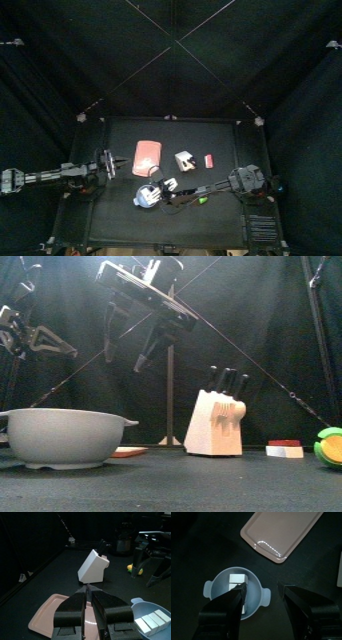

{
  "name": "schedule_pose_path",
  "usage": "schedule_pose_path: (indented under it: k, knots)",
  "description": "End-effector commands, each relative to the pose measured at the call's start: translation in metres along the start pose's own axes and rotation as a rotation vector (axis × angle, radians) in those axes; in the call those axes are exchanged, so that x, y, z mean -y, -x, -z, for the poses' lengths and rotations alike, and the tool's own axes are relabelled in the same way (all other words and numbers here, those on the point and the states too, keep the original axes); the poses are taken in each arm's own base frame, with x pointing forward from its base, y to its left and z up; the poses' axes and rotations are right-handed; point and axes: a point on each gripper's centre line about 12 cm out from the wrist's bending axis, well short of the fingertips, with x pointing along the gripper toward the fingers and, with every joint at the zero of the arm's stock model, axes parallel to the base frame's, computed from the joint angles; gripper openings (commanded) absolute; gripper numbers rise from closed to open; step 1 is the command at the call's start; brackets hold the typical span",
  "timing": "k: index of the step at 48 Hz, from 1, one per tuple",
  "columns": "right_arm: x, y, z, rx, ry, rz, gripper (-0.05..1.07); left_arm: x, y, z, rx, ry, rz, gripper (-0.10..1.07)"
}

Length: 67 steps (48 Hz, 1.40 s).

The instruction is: Grab sushi roll

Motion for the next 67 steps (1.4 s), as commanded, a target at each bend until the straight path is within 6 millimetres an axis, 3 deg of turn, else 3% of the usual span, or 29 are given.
schedule_pose_path:
  k: [1, 10, 25, 43, 67]
  knots:
    - [-0.009, 0.013, -0.013, 0.012, -0.033, -0.058, 0.86, 0.0, -0.004, -0.01, 0.029, -0.001, 0.002, 0.54]
    - [-0.016, 0.005, -0.009, -0.03, -0.065, -0.1, 0.86, 0.0, -0.003, -0.01, 0.028, 0.001, 0.0, 0.54]
    - [-0.024, -0.027, 0.001, -0.096, -0.112, -0.167, 0.86, 0.0, -0.003, -0.009, 0.025, -0.001, 0.0, 0.54]
    - [-0.037, -0.04, 0.006, -0.217, -0.026, -0.222, 0.86, 0.0, -0.003, -0.009, 0.026, -0.001, -0.001, 0.54]
    - [-0.042, -0.06, 0.009, -0.263, 0.032, -0.111, 0.86, 0.0, -0.003, -0.009, 0.026, -0.002, 0.0, 0.54]
